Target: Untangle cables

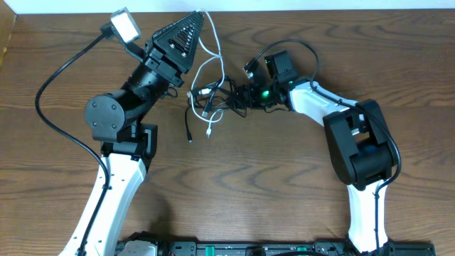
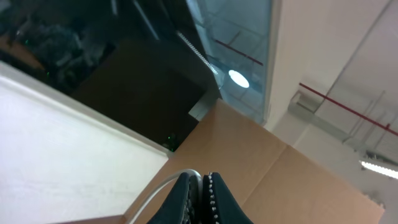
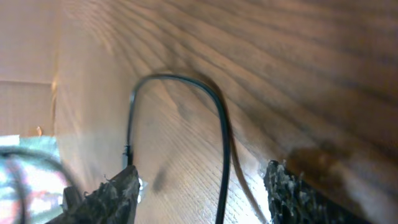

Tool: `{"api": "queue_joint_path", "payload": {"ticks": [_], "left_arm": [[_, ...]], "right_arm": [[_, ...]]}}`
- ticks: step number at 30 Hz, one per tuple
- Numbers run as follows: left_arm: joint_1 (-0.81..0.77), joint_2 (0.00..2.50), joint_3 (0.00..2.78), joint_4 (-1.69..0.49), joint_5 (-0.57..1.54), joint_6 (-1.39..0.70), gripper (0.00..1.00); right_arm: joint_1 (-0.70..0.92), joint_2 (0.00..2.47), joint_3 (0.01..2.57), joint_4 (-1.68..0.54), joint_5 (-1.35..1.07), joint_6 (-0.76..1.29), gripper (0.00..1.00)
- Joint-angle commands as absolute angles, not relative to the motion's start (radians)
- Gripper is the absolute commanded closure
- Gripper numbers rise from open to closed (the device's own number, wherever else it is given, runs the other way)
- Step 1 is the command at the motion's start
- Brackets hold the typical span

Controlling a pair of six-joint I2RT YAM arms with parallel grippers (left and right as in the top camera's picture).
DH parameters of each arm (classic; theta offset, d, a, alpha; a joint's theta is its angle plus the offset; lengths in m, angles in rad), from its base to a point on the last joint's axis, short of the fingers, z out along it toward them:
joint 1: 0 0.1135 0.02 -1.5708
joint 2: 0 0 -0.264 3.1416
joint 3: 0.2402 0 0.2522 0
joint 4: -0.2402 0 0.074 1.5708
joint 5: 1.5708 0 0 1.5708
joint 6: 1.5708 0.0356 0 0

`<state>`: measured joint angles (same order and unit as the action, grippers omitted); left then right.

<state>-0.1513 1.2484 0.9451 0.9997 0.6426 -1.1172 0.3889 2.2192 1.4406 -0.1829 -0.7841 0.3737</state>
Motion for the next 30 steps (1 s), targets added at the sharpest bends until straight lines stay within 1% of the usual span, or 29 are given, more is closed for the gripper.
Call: {"api": "queue_joint_path", "payload": {"ticks": [1, 6, 9, 10, 13, 15, 20, 25, 27, 30], "left_arm": [[-0.147, 1.234, 0.979, 0.976, 0.620, -1.151, 0.93], [-0.147, 1.234, 0.979, 0.944, 0.624, -1.164, 0.93], [-0.147, 1.234, 0.979, 0.944, 0.628, -1.181, 0.93], [-0.147, 1.234, 0.979, 0.944, 0.632, -1.201, 0.92], [-0.147, 1.234, 0.979, 0.944, 0.644, -1.251, 0.93], [-0.147, 1.234, 0.979, 0.944, 0.647, -1.278, 0.93], [-0.147, 1.234, 0.979, 0.944, 0.672, -1.322, 0.92], [-0.147, 1.234, 0.979, 0.944, 0.677, -1.358, 0.93], [-0.147, 1.234, 0.979, 0.945, 0.677, -1.368, 0.93], [-0.147, 1.234, 0.979, 0.948, 0.682, -1.383, 0.92]], "right_arm": [[0.334, 2.193, 1.446, -0.177, -0.921, 0.220, 0.35], [0.217, 2.095, 1.446, -0.223, -0.965, 0.052, 0.24], [0.154, 2.046, 1.446, -0.229, -1.098, -0.079, 0.22], [0.143, 2.038, 1.446, -0.228, -1.155, -0.124, 0.20], [0.134, 2.034, 1.446, -0.228, -1.301, -0.220, 0.19], [0.145, 2.038, 1.444, -0.229, -1.347, -0.262, 0.19], [0.223, 2.047, 1.444, -0.232, -1.346, -0.311, 0.20], [0.317, 2.048, 1.444, -0.229, -1.337, -0.372, 0.23], [0.343, 2.048, 1.444, -0.228, -1.283, -0.372, 0.27], [0.375, 2.048, 1.444, -0.228, -1.163, -0.371, 0.37]]}}
